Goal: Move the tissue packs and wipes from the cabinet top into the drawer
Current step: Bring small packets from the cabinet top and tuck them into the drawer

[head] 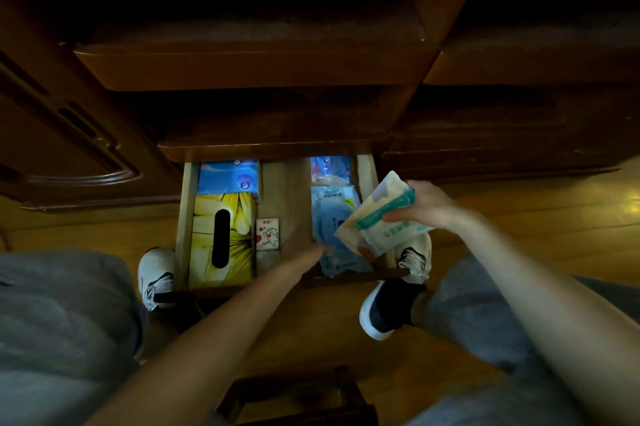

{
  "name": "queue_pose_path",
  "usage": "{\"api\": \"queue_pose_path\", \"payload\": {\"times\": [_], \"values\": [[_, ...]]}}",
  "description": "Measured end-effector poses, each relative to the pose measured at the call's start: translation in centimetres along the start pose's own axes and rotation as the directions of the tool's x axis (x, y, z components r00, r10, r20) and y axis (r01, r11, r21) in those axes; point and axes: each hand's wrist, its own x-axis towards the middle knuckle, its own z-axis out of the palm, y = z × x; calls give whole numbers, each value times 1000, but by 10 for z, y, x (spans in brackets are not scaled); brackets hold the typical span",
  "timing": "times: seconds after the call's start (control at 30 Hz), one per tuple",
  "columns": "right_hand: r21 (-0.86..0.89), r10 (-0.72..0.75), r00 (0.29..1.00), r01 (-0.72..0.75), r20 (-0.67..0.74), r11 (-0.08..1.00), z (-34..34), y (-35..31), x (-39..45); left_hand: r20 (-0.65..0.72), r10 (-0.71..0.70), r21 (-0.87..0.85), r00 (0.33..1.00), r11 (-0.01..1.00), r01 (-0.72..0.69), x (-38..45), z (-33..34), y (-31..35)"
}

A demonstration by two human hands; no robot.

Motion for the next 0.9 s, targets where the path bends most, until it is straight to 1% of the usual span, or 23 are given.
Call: {"api": "queue_pose_path", "payload": {"times": [0.03, 0.07, 0.1, 0.13, 0.2, 0.27, 0.33, 0.4, 0.43, 0.47, 0.5, 0.57, 0.63, 0.67, 0.73, 0.8, 0.83, 0.87, 0.9], "values": [[-5, -4, 1000, 4, 13, 1000, 3, -2, 3, -6, 35, 44, 999, 998, -34, 5, -6, -3], [-27, -16, 999, 17, 33, 999, 5, -4, 7, -7, 45, 46, 999, 998, -45, 10, -10, -4], [-69, -33, 997, 37, 63, 997, 7, -8, 12, -24, 26, 22, 999, 999, -26, 14, -14, -5], [-132, -55, 993, 69, 102, 989, 10, -13, 16, -51, -3, -3, 999, 1000, 3, 19, -16, -5], [-309, -102, 977, 158, 189, 938, 20, -27, 28, -86, -10, 26, 996, 1000, 12, 28, -16, -7], [-523, -141, 959, 255, 247, 813, 35, -43, 47, -104, 21, 38, 994, 999, -17, 34, -16, -7], [-699, -163, 947, 316, 278, 642, 53, -59, 69, -58, 15, -50, 998, 999, -18, 39, -15, -8], [-825, -140, 959, 282, 245, 490, 75, -64, 88, 17, 8, -131, 1000, 991, -6, 43, -13, -7], [-865, -114, 971, 238, 209, 442, 85, -63, 94, 35, 6, -142, 999, 990, 0, 46, -12, -5], [-883, -93, 980, 200, 177, 424, 94, -58, 98, 37, 0, -149, 999, 989, 5, 51, -9, -3], [-883, -76, 984, 180, 163, 433, 102, -52, 102, 34, -9, -164, 999, 986, 14, 55, -7, 0], [-856, -43, 984, 173, 175, 486, 111, -44, 109, 40, -32, -222, 999, 974, 40, 64, 1, 6], [-843, -19, 983, 168, 184, 512, 111, -41, 114, 87, -54, -293, 995, 953, 78, 70, 9, 11], [-843, -14, 985, 154, 172, 515, 110, -41, 116, 112, -52, -298, 992, 951, 84, 72, 14, 11], [-856, 10, 988, 127, 152, 502, 110, -40, 117, 164, -46, -205, 985, 976, 79, 72, 18, 10], [-888, 62, 986, 110, 154, 446, 112, -42, 114, 191, -12, 29, 981, 1000, 7, 75, 20, 9], [-905, 74, 986, 106, 149, 413, 113, -45, 115, 202, 9, 172, 979, 984, -45, 76, 20, 9], [-909, 66, 989, 96, 133, 405, 113, -50, 116, 208, 13, 292, 978, 953, -75, 76, 21, 11], [-894, 42, 994, 71, 100, 443, 113, -56, 119, 219, -2, 371, 976, 925, -81, 76, 21, 12]]}}
